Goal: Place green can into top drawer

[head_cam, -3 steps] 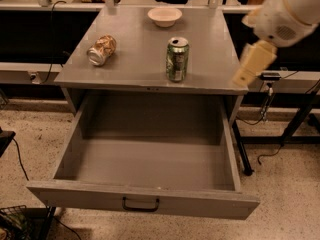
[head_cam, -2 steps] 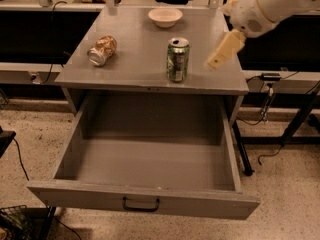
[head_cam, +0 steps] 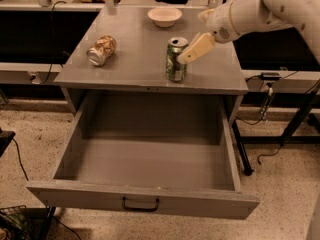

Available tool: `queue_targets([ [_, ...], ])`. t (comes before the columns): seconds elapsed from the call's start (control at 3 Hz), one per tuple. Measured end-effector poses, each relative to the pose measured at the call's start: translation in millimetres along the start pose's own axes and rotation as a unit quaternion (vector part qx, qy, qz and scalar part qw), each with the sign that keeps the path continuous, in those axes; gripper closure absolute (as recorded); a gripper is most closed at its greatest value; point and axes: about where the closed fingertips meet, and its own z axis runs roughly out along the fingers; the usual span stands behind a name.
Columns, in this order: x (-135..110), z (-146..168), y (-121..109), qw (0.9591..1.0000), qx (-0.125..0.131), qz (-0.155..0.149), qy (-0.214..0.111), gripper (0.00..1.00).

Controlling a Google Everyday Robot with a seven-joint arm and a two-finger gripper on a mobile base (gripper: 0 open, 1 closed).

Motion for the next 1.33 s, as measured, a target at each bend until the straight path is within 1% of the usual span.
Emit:
queue_targets([
  [0.33,9,23,-2,0.9992,-0.014,0.032,-0.019,0.00],
  [0.67,15,42,-1,0.9970,-0.034,0.057,-0.040,0.26],
  [1.0,14,52,3,0.9953,-0.055,0.061,-0.052,0.49],
  [1.33,6,43,0,0.9921,-0.056,0.044,-0.103,0.72],
])
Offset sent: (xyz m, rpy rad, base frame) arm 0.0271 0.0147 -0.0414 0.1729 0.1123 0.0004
